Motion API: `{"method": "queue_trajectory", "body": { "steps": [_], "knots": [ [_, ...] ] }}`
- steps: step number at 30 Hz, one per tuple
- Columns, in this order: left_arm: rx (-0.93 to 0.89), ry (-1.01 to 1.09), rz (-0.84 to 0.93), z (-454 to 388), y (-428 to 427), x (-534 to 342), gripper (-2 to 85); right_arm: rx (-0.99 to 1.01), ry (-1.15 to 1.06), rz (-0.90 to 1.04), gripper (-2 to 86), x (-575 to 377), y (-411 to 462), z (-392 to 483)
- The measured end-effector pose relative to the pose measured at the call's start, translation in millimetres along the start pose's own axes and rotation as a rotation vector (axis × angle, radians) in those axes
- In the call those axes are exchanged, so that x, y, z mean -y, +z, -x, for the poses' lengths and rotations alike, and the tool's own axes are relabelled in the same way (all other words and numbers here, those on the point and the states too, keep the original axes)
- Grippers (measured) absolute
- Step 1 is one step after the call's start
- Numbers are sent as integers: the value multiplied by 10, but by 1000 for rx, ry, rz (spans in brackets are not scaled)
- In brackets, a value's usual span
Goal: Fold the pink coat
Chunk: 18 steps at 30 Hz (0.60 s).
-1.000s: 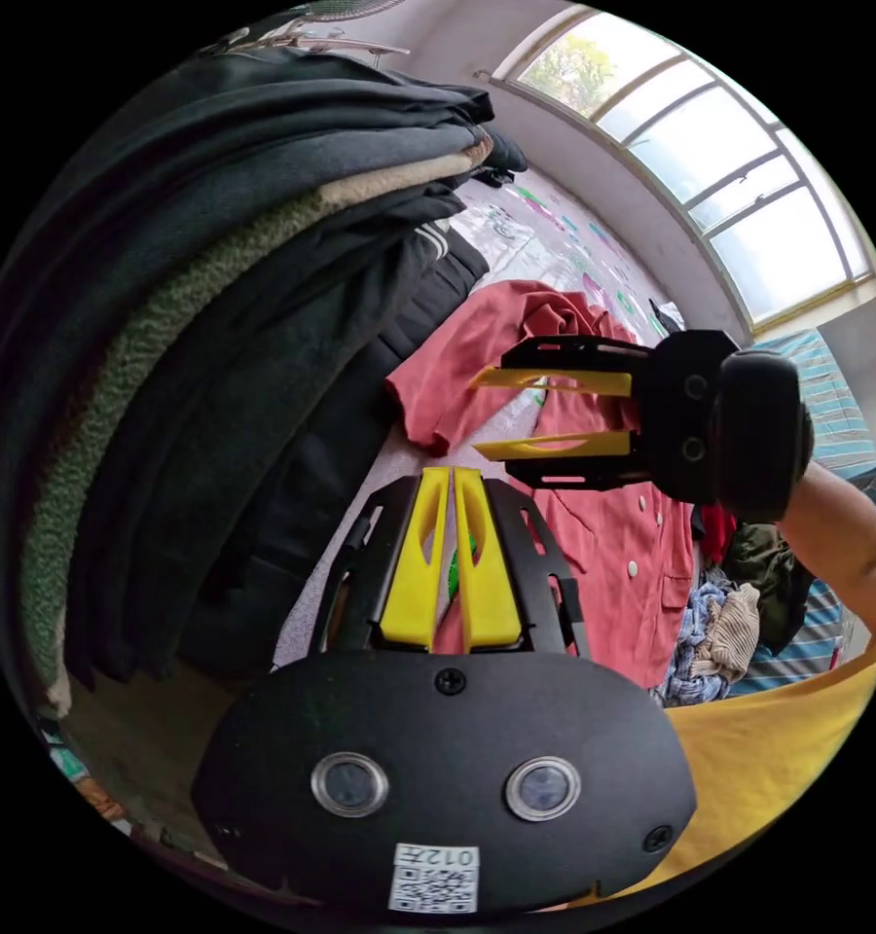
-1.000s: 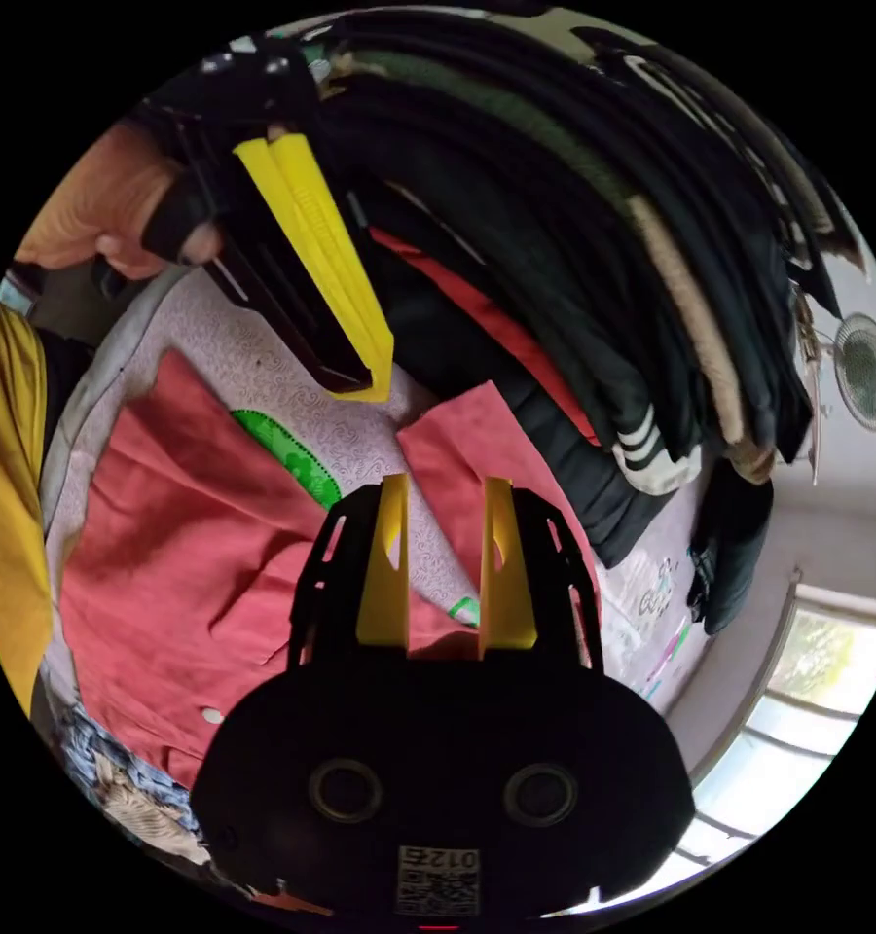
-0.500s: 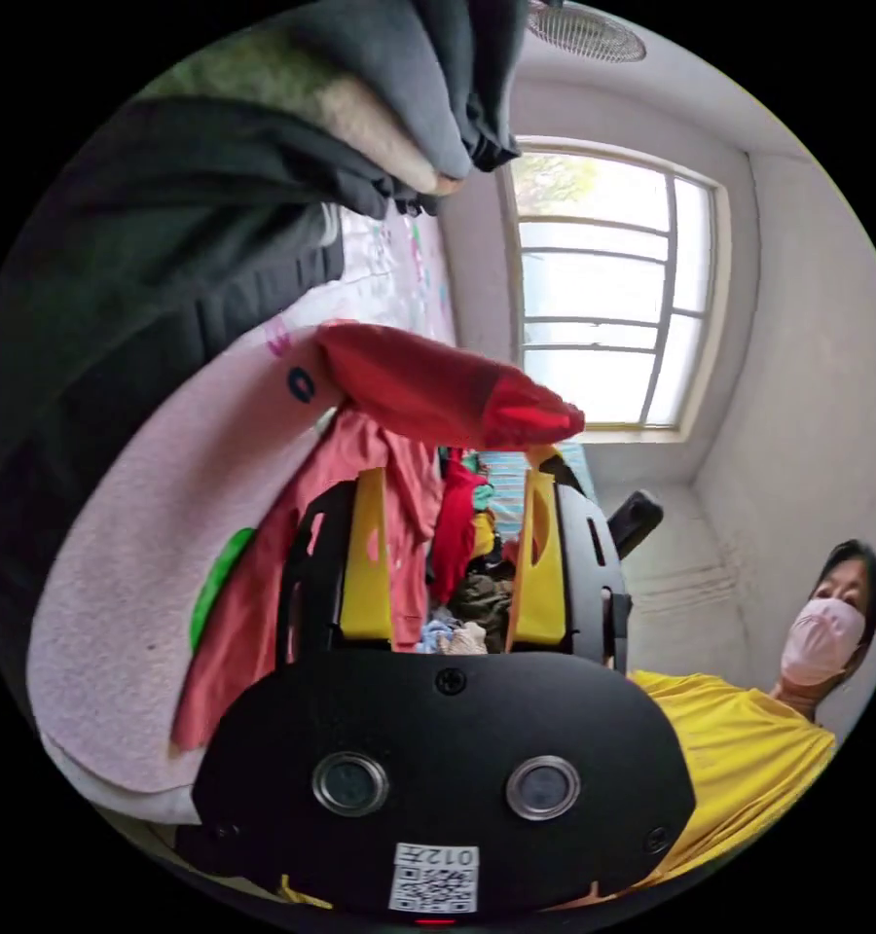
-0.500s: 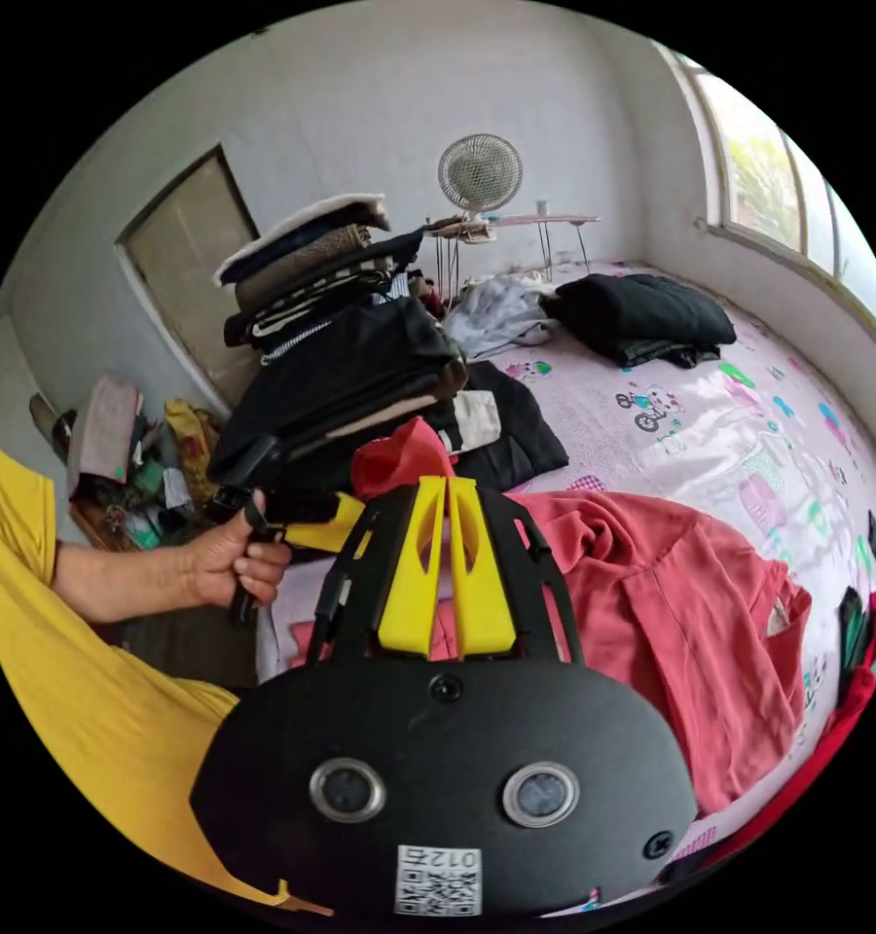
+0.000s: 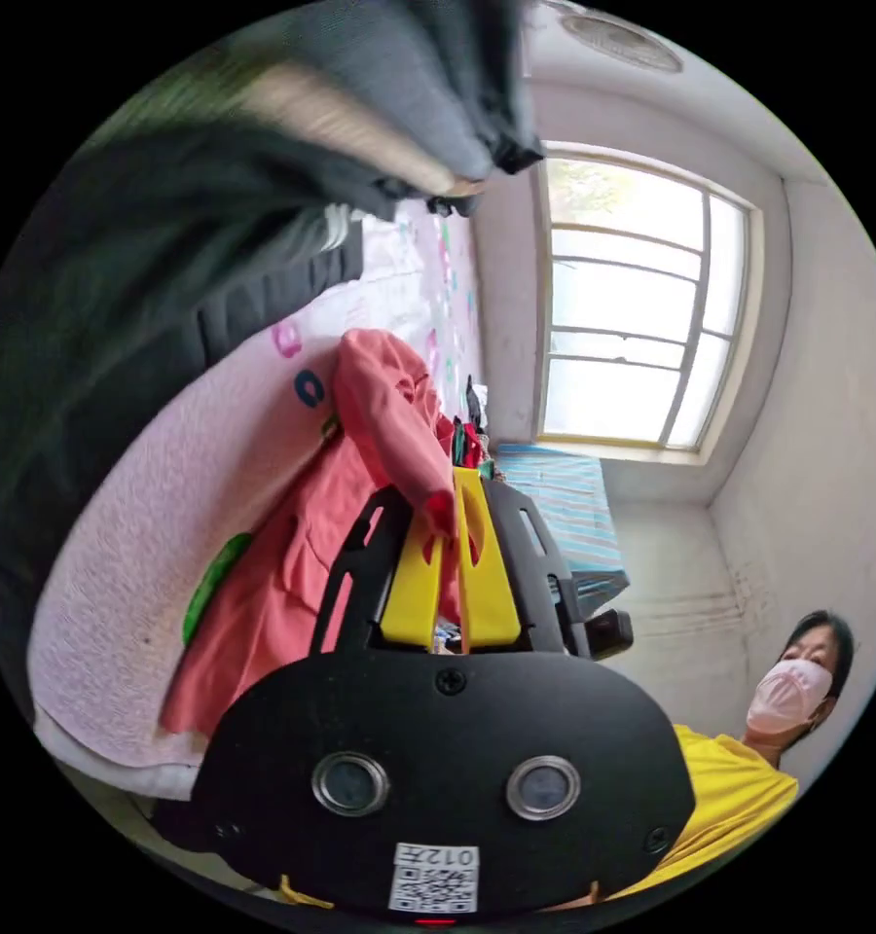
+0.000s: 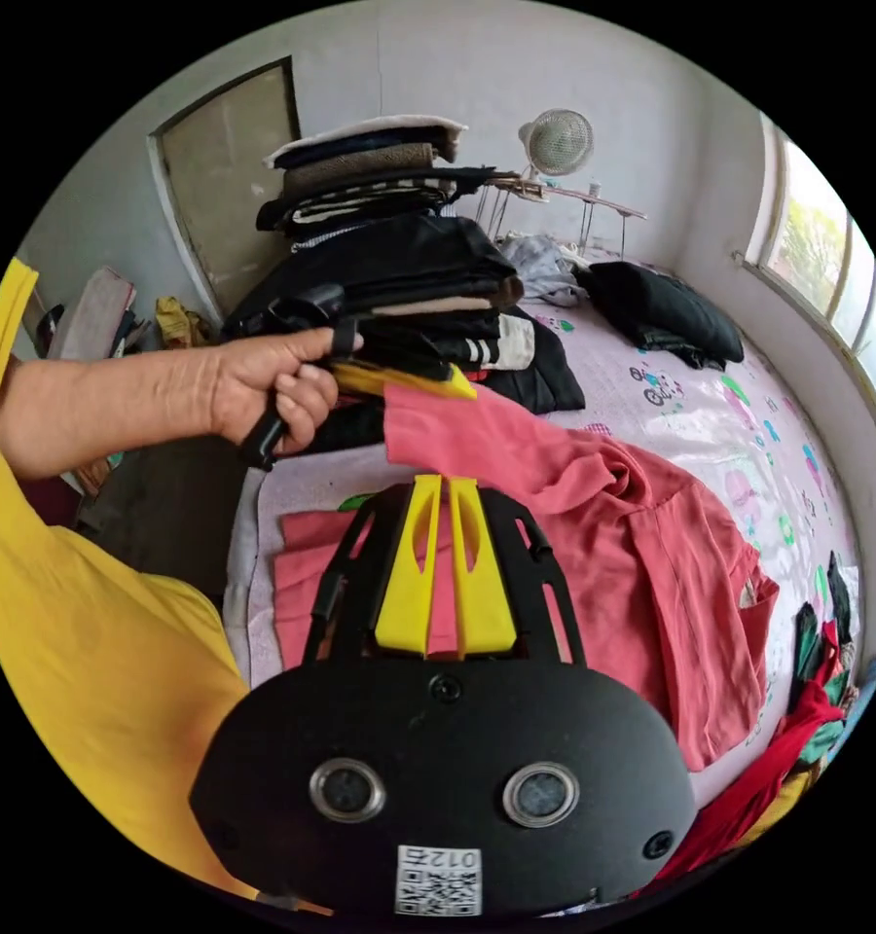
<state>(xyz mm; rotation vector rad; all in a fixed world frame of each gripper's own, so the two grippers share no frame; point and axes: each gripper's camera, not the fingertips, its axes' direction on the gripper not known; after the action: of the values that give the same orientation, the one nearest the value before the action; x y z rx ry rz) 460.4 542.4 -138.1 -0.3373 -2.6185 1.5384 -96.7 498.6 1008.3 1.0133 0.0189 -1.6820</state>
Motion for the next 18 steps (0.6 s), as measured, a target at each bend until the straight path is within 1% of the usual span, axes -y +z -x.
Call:
{"method": "queue_trajectory", "body": {
  "steps": [1,2,3,4,5,6,7,8,9,11,12,14,18],
  "knots": [
    [25,65,1,-178,-35,88,57,0,23,10,37,-4,-5,-69],
    [63,161,14,-431,-64,192,57,19,107,6,48,-3,-56,-275],
    [94,220,25,-583,-70,243,57,81,230,-23,61,29,-161,-569],
    [182,341,58,-914,-54,331,57,129,297,-43,67,57,-225,-737],
    [287,453,100,-1242,7,393,57,237,439,-93,79,124,-352,-1099],
    [340,502,124,-1397,55,414,57,340,564,-145,89,198,-465,-1446],
    [441,605,171,-1688,178,423,57,391,616,-168,94,237,-512,-1605],
    [527,706,204,-1940,327,387,57,485,685,-206,99,325,-584,-1873],
    [562,749,219,-2044,410,359,56,574,742,-219,106,419,-619,-2103],
    [655,852,272,-2294,769,235,55,673,822,-191,121,534,-608,-2356],
    [668,861,278,-2322,858,206,54,694,862,-147,134,584,-589,-2457],
    [710,865,289,-2353,1216,87,49,671,866,-83,146,635,-609,-2527],
    [740,838,311,-2328,1722,-65,35,515,763,24,165,700,-821,-2505]
  ]
}}
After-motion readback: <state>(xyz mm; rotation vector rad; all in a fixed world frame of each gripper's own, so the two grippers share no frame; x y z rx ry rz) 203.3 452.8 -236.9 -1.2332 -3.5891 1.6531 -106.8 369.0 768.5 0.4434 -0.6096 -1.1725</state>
